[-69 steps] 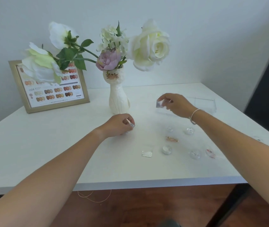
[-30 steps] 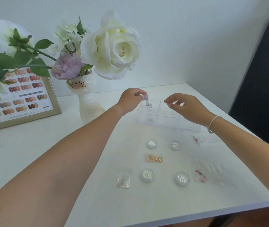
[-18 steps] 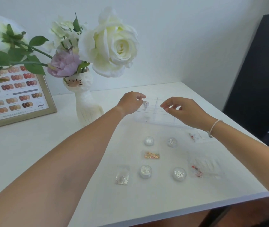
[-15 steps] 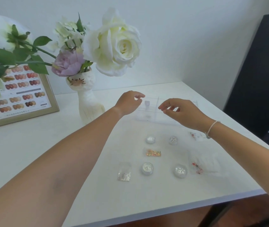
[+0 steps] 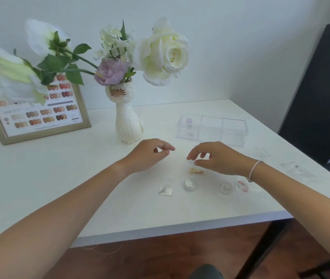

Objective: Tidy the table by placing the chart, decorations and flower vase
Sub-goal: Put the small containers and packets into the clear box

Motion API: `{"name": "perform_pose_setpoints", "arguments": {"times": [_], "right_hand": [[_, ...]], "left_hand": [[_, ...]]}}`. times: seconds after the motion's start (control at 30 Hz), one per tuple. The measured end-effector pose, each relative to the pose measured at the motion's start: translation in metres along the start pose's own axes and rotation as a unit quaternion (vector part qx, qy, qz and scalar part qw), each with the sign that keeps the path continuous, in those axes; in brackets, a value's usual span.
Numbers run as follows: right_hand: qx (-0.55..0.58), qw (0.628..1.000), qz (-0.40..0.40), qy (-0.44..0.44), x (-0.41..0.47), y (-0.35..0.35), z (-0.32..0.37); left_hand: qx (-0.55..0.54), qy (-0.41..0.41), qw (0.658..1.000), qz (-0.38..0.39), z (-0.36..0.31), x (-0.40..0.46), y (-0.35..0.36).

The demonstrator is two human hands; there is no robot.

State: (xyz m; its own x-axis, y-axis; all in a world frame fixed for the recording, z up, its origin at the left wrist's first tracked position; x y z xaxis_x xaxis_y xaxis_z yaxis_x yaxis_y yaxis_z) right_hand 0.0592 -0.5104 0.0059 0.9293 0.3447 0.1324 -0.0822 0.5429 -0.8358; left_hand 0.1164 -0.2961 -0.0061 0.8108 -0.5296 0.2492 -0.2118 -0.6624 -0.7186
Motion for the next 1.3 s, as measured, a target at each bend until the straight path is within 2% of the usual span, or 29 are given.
{"name": "perform_pose_setpoints", "arguments": {"times": [0.27, 0.37, 0.9, 1.3], "right_hand": [[-0.123, 0.991, 0.057, -0.005, -0.003, 0.013, 0.007], [-0.144, 0.987, 0.071, 0.0, -0.002, 0.016, 0.007], [-0.15, 0.985, 0.089, 0.023, 0.002, 0.014, 0.007], [-0.109, 0.989, 0.091, 0.05, 0.001, 0.014, 0.007]], "left_hand": [[0.083, -0.008, 0.986, 0.144, -0.002, -0.043, 0.002], [0.097, -0.017, 0.981, 0.17, -0.005, -0.048, 0.002], [0.047, -0.025, 0.992, 0.112, -0.007, -0.048, 0.003], [0.002, -0.023, 0.996, 0.081, -0.007, -0.044, 0.002]]}}
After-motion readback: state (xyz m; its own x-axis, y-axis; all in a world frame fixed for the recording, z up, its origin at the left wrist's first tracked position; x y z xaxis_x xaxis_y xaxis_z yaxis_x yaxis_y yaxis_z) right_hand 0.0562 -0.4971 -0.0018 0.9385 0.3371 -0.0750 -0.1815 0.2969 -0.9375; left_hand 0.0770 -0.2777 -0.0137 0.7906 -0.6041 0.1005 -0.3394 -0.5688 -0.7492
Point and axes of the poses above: each hand's wrist, its own x-axis towards the middle knuckle, its own y-axis out of the palm, z = x × y, the point moved 1 cm from there along x, towards the middle knuckle, and after that the axes turned 2 degrees about y, right-handed, at the moved point
